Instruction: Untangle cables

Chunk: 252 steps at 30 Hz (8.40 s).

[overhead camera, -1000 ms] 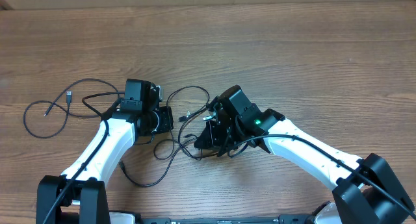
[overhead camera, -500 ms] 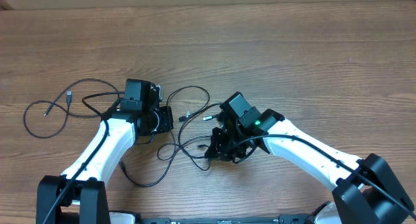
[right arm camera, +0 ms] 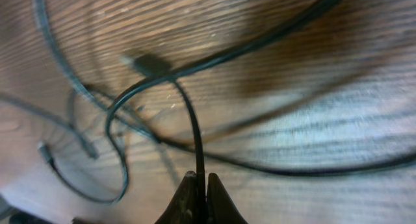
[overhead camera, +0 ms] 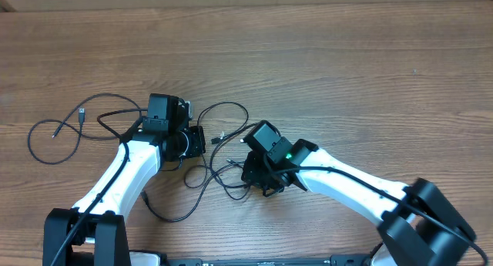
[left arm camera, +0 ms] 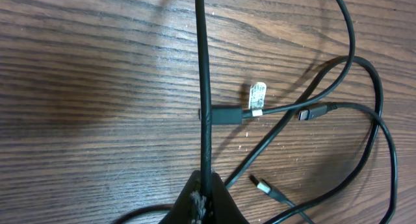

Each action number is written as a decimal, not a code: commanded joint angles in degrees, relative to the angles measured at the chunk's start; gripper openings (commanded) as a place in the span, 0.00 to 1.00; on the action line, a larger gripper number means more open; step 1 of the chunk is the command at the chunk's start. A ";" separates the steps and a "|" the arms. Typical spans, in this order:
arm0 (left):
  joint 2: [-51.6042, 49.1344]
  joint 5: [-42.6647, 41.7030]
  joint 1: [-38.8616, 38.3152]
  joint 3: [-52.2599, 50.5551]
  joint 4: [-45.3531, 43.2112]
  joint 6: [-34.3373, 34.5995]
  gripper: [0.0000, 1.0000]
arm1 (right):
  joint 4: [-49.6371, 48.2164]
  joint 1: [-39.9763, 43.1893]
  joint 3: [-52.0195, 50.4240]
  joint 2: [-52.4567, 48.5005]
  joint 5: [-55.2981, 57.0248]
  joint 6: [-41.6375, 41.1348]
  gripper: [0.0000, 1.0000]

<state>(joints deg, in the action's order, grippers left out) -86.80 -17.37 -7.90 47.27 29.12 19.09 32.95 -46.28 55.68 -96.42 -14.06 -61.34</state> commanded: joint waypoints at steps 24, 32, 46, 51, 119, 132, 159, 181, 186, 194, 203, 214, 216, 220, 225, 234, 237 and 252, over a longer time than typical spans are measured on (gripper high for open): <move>0.22 0.15 -0.37 -0.31 -0.42 -1.42 0.05 | -8.68 0.13 -0.20 -4.98 3.54 1.27 0.37; 0.22 5.95 -0.39 -0.31 2.56 -1.57 0.12 | -7.58 4.02 -0.17 -4.96 3.48 3.13 0.40; 0.22 11.23 -0.24 -0.22 10.51 1.81 0.41 | -7.10 4.46 -0.17 -4.96 2.82 3.10 0.41; 0.22 11.85 -0.15 -0.24 12.92 2.80 0.42 | -6.91 4.46 -0.17 -4.96 2.80 3.10 0.41; 0.20 16.68 1.51 0.61 17.88 4.42 0.22 | -6.73 4.46 -0.17 -4.96 2.47 3.10 0.46; 0.17 11.54 1.49 -8.87 9.86 6.97 0.24 | -6.73 4.46 -0.17 -4.96 2.47 3.10 0.46; 4.15 11.32 1.49 14.86 23.63 7.74 0.04 | -6.67 4.46 -0.17 -4.96 2.47 3.13 0.46; 6.99 3.04 1.51 47.87 32.30 1.84 0.04 | -6.49 4.46 -0.17 -4.96 2.49 3.13 0.59; 9.57 2.51 1.51 54.60 31.50 1.84 0.04 | -6.29 4.46 -0.17 -4.96 2.49 3.13 0.64; 17.40 2.95 1.51 56.72 21.70 1.51 0.04 | -6.27 4.46 -0.17 -4.96 2.49 3.13 0.71; 23.78 13.92 1.51 56.72 15.30 0.33 0.04 | -6.27 4.46 -0.17 -4.96 2.49 3.13 0.78; 23.71 23.67 1.51 56.72 17.38 0.20 0.04 | -6.05 4.46 -0.17 -4.96 2.54 3.13 0.82; 23.50 26.25 1.51 56.72 17.42 0.17 0.04 | -6.03 4.46 -0.17 -4.96 2.58 3.13 0.82; 22.67 28.50 1.51 56.72 18.51 0.17 0.04 | -6.03 4.46 -0.17 -4.96 2.69 3.13 0.82; 20.15 29.16 1.51 56.72 19.61 0.15 0.04 | -5.99 4.46 -0.17 -4.96 2.67 3.15 0.83; 12.72 40.85 1.57 56.72 20.13 0.13 0.04 | -5.81 4.46 -0.17 -4.96 2.67 3.15 0.83; 10.27 48.00 2.25 56.72 19.93 0.15 0.04 | -5.81 4.46 -0.17 -4.96 2.69 3.15 0.83; 1.25 45.44 24.63 56.72 24.41 8.72 0.04 | -5.84 4.46 -0.17 -4.96 2.73 3.15 0.83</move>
<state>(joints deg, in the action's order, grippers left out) -83.88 28.82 12.43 102.94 52.40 24.01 26.98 -41.71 55.68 -101.01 -11.79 -58.43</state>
